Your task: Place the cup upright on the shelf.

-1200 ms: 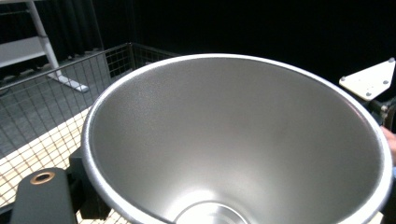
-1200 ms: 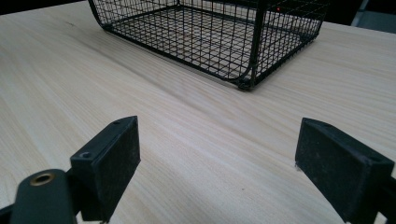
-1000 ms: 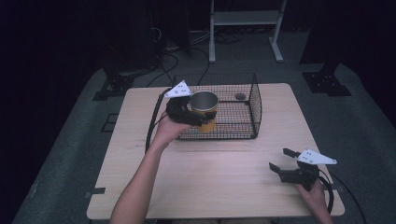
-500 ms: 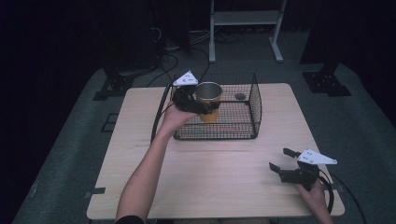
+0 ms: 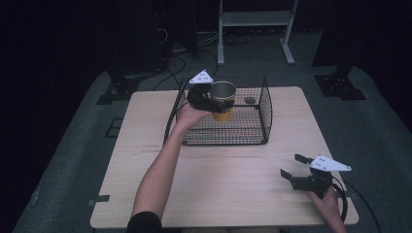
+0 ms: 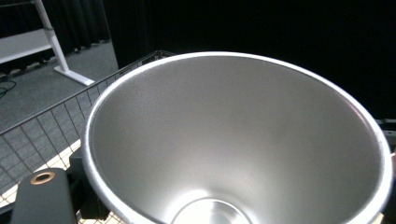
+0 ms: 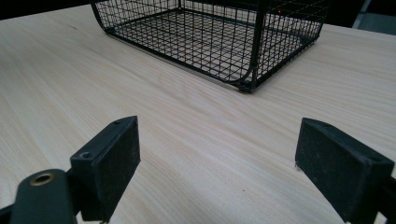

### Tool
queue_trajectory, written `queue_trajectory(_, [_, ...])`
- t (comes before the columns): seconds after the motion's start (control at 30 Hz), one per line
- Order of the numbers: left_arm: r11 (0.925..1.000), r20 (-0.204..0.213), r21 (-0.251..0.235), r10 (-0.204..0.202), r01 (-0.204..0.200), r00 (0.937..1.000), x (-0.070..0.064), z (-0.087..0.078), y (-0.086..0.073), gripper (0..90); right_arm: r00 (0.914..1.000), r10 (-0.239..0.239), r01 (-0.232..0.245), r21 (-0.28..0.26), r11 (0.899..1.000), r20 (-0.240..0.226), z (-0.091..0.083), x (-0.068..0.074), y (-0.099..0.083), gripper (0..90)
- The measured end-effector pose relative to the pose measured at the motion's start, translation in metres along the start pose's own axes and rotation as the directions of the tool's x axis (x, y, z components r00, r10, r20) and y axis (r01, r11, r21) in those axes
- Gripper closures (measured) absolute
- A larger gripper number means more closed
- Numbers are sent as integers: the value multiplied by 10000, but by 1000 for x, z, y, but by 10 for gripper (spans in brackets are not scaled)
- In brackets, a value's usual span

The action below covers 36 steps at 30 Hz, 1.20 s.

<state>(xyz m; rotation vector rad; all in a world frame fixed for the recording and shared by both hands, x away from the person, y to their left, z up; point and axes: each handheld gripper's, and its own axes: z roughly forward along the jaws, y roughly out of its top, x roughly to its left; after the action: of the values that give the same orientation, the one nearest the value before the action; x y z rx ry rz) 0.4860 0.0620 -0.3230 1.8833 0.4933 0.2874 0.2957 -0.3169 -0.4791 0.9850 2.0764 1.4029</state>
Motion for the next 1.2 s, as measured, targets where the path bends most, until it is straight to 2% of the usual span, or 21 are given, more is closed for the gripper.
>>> queue_trajectory(0.1, [9999, 207, 72, 133, -134, 9997, 3, 8, 2, 135, 10000, 13, -13, 0, 10000, -5, 0, 0, 0, 130])
queue_trajectory(0.2, [9998, 206, 163, 126, -129, 9997, 4, 13, 2, 136, 10000, 30, -30, -11, 10000, -8, 0, 0, 0, 130])
queue_trajectory(0.47, [9999, 314, 97, -129, 126, 9994, 12, 26, -3, 135, 9999, 132, -132, -86, 9999, -55, -1, -2, 0, 130])
queue_trajectory(0.6, [9996, 444, 212, -210, 201, 9988, 18, 37, -9, 135, 9999, 127, -128, -106, 9999, -58, -1, -2, 0, 130])
queue_trajectory(0.77, [9987, 601, 366, -378, 357, 9975, 24, 44, -10, 135, 9999, 122, -123, -101, 9999, -72, -1, -2, 0, 130])
queue_trajectory(0.87, [9986, 623, 486, -226, 195, 9978, 26, 50, -9, 135, 9998, 162, -163, -130, 9998, -92, -1, -2, 0, 130])
queue_trajectory(1.03, [9996, 545, 289, -39, 23, 9985, 29, 55, -11, 134, 9998, 156, -158, -151, 9998, -123, -1, -2, -1, 130])
queue_trajectory(1.13, [9996, 427, 272, -81, 69, 9991, 31, 59, -13, 134, 9998, 161, -163, -161, 9997, -119, -1, -2, -1, 130])
queue_trajectory(1.2, [9988, 614, 466, -153, 124, 9980, 34, 65, -19, 134, 9998, 171, -173, -157, 9997, -124, -1, -2, -1, 130])
